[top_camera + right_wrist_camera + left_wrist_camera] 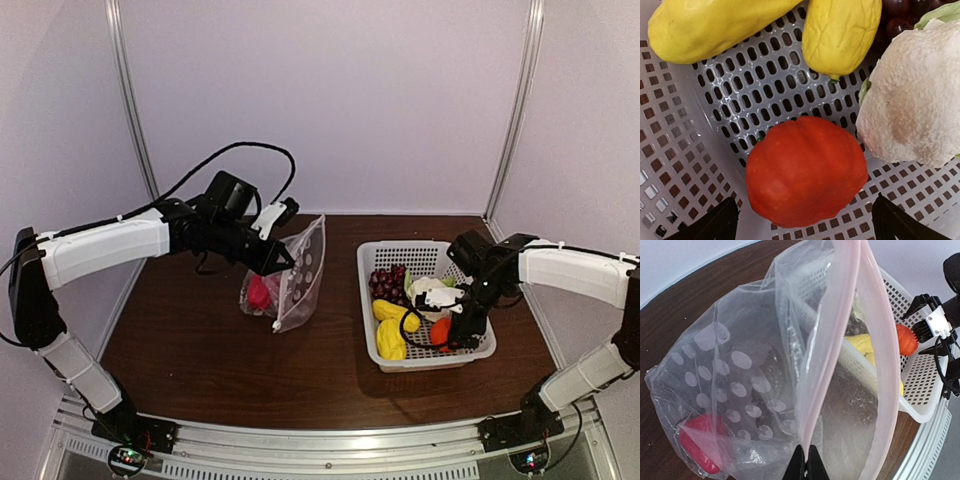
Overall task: Place the food in the zip-top bag and seal the zipper
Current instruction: Adjust the fake vegetable in the bin, then pick up the fake vegetable from the bin, then place the fake vegetable in the zipper food storage bag.
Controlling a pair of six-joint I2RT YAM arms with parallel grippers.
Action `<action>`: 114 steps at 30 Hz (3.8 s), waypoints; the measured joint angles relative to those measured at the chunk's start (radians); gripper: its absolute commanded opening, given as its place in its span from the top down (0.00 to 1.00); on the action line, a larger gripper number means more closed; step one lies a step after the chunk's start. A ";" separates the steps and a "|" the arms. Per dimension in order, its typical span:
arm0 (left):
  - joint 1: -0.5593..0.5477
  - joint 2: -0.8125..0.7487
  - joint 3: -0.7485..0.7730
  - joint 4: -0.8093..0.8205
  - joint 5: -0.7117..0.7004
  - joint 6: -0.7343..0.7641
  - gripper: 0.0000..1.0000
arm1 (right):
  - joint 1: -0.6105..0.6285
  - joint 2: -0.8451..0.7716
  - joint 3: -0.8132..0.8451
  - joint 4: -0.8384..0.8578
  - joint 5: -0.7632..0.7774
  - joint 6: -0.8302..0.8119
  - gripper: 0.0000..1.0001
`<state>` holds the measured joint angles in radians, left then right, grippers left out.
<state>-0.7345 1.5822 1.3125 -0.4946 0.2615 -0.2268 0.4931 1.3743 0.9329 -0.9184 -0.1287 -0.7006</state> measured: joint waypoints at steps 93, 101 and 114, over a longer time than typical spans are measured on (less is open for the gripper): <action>-0.046 0.042 0.147 0.051 0.116 -0.360 1.00 | 0.213 0.101 0.593 0.271 -0.717 0.381 0.33; -0.053 0.042 0.156 0.085 0.114 -0.428 1.00 | 0.224 0.199 0.601 0.499 -0.825 0.659 0.33; -0.066 -0.005 0.106 0.159 0.114 -0.493 1.00 | 0.225 0.224 0.576 0.620 -0.811 0.832 0.31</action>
<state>-0.8005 1.5772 1.4189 -0.3351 0.3759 -0.7200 0.7177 1.5986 1.5093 -0.2989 -0.9394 0.1314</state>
